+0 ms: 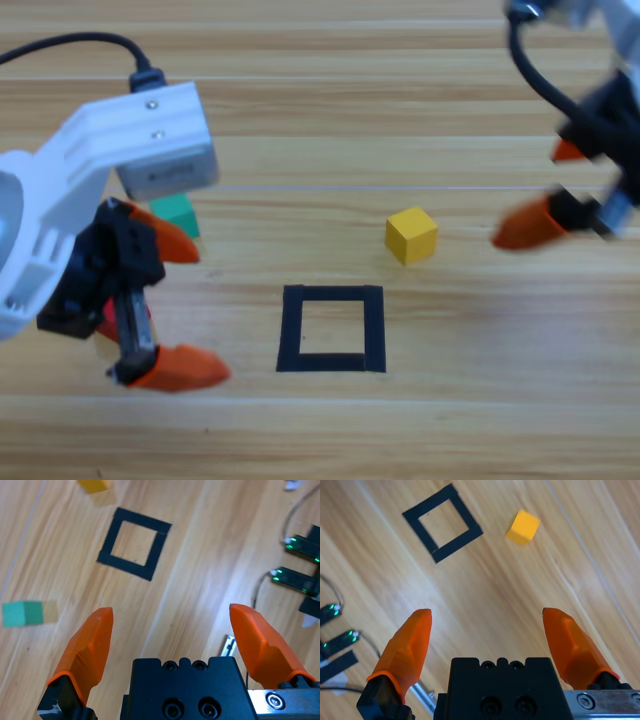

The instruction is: Stack the blocks in the rectangular block: red at the bottom, yellow in the middle, green on top

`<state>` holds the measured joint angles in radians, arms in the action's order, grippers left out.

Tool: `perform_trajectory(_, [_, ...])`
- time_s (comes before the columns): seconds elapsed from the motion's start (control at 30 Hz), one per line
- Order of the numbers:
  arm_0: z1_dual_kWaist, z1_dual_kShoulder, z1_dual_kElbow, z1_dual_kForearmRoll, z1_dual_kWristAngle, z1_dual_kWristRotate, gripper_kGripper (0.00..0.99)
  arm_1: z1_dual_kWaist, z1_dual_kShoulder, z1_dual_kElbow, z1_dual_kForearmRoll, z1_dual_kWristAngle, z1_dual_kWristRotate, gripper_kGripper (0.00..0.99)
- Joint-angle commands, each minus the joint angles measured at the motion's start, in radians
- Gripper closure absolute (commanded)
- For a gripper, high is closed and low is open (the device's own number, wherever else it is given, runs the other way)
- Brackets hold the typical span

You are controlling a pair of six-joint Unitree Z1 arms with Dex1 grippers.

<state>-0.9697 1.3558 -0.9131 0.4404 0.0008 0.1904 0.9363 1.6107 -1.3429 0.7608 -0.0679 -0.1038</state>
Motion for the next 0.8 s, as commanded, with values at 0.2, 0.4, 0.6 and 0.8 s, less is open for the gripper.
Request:
perform_trajectory(0.2, [-0.01,-0.098,0.003,0.031,0.344,-0.58,0.004,-0.178,0.509,-0.392,0.114,-0.015,-0.033,0.011])
perform_trajectory(0.4, [-0.009,-0.107,0.005,0.12,0.472,-1.054,0.004,-0.178,0.618,-0.483,0.12,-0.053,0.001,0.013])
perform_trajectory(0.6, [-0.001,-0.066,-0.027,0.221,0.493,-1.335,0.004,-0.171,0.706,-0.545,0.143,-0.053,0.006,0.039])
perform_trajectory(0.8, [0.008,0.192,-0.227,0.426,0.47,-1.565,0.005,-0.159,0.798,-0.61,0.187,-0.055,0.018,0.059])
